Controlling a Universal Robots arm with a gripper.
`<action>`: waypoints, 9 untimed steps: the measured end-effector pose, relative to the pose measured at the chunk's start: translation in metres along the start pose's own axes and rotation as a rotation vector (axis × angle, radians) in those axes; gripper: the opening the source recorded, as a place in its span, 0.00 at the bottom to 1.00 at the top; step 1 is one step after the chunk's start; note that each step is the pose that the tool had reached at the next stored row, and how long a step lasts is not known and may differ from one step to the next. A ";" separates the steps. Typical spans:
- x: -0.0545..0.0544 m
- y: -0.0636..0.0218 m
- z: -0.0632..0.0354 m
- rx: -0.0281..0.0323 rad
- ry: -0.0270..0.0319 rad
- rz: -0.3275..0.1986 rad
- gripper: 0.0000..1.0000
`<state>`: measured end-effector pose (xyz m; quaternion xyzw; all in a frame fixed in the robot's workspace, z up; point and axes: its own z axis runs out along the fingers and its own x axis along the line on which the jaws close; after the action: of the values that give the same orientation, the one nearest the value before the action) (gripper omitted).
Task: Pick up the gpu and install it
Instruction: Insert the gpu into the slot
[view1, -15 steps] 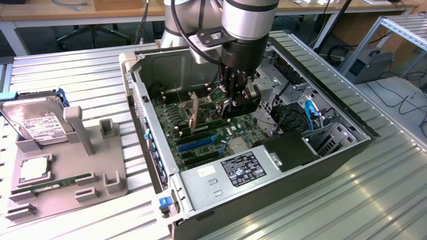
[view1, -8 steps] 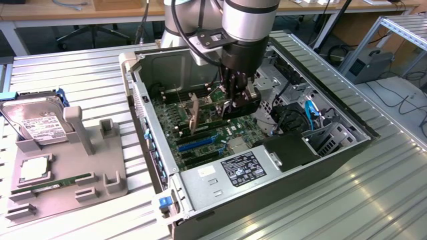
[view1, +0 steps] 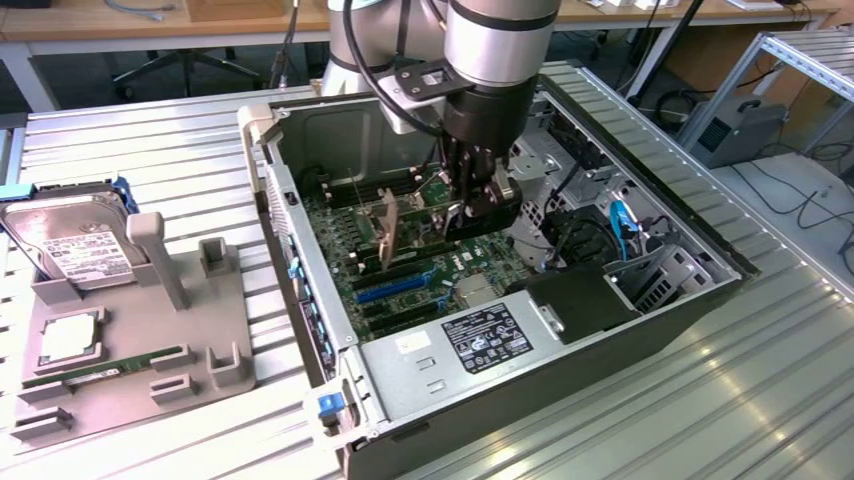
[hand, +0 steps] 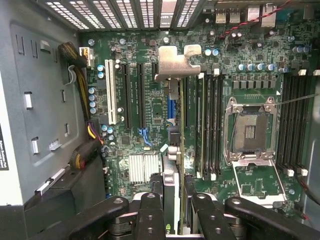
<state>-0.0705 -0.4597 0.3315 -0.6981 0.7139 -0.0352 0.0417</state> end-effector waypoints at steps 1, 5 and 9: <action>0.000 0.0000 0.0003 0.0000 0.0000 0.000 0.27; 0.001 0.0001 0.0014 0.0000 -0.0001 0.000 0.27; 0.001 0.0002 0.0027 0.0001 -0.0001 0.000 0.27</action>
<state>-0.0705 -0.4609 0.3288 -0.6981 0.7139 -0.0352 0.0418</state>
